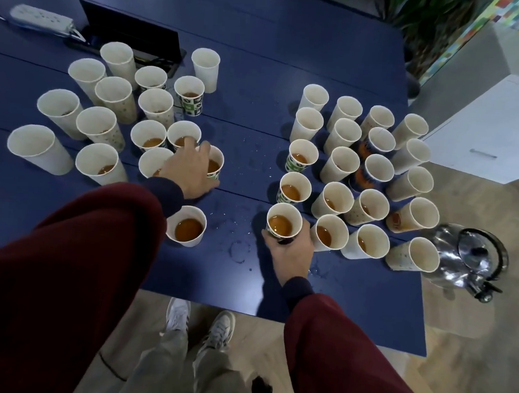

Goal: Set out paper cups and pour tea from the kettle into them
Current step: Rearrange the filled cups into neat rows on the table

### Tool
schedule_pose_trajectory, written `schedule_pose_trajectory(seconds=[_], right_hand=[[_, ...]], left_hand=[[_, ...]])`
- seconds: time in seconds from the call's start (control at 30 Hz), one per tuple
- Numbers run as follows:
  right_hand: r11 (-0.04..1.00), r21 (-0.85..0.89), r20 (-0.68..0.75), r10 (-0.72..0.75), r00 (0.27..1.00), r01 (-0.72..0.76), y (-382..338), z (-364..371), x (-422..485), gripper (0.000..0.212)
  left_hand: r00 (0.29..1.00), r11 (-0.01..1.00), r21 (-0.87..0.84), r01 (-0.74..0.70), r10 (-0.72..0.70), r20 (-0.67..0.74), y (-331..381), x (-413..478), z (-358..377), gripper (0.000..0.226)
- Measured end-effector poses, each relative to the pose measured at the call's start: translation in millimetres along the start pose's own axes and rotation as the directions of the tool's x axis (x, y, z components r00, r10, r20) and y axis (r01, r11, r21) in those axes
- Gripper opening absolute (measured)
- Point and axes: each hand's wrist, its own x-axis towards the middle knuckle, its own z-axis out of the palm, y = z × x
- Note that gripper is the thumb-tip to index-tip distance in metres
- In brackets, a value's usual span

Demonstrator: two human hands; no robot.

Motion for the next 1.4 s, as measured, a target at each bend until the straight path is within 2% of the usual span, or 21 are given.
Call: schedule_pose_trajectory(seconds=[0.17, 0.33, 0.53, 0.77, 0.83, 0.93, 1.0, 1.07, 1.13, 1.27, 1.4], right_hand=[[0.999, -0.053, -0.007, 0.0, 1.0, -0.001, 10.7, 1.0, -5.0, 0.057], [0.998, -0.052, 0.017, -0.022, 1.0, 0.023, 8.2, -1.3, -2.1, 0.055], [0.997, -0.071, 0.044, 0.024, 0.999, -0.021, 11.0, -2.7, -8.9, 0.058], [0.989, -0.118, 0.028, 0.097, 0.995, -0.093, 8.4, -5.9, -26.9, 0.054], [0.989, -0.091, -0.012, 0.118, 0.993, -0.119, 8.0, -8.0, -35.7, 0.054], [0.991, -0.049, -0.182, 0.114, 0.977, -0.124, 2.4, -12.4, -50.1, 0.034], [0.997, -0.01, -0.279, 0.068, 0.958, -0.073, -9.5, -16.5, -56.5, 0.025], [1.0, -0.004, -0.313, -0.005, 0.95, 0.004, -23.3, -19.2, -59.4, 0.023], [0.995, -0.004, -0.286, -0.097, 0.953, 0.101, -37.7, -18.7, -58.1, 0.024], [0.964, 0.028, -0.116, -0.26, 0.959, 0.265, -68.5, -10.7, -38.9, 0.026], [0.97, -0.009, 0.064, -0.242, 0.968, 0.243, -94.3, 6.5, -12.3, 0.055]], left_hand=[[0.999, 1.0, 0.0, 0.0, 0.0, -0.041, 1.7, 5.0, 7.4, 0.074], [0.996, 0.998, 0.016, -0.058, 0.059, -0.073, -2.1, 10.4, 13.1, 0.068], [0.996, 0.996, 0.063, -0.065, 0.069, -0.062, 0.0, 17.5, 11.7, 0.059], [0.995, 0.996, 0.059, -0.064, 0.067, -0.067, 6.3, 12.2, 8.5, 0.07], [0.995, 0.996, 0.032, -0.078, 0.08, -0.066, 10.4, 7.4, 6.1, 0.075], [0.991, 0.994, -0.003, -0.113, 0.113, -0.07, 15.3, -0.9, -0.5, 0.077], [0.986, 0.988, -0.027, -0.151, 0.149, -0.07, 16.5, -5.7, -6.3, 0.075], [0.979, 0.979, -0.044, -0.197, 0.194, -0.061, 16.2, -9.9, -10.6, 0.073], [0.971, 0.969, -0.064, -0.238, 0.236, -0.043, 15.2, -13.1, -15.1, 0.074], [0.951, 0.945, -0.114, -0.307, 0.307, -0.019, 21.5, -11.3, -29.4, 0.068], [0.925, 0.911, -0.161, -0.38, 0.379, -0.035, 29.6, -9.7, -51.1, 0.063]])
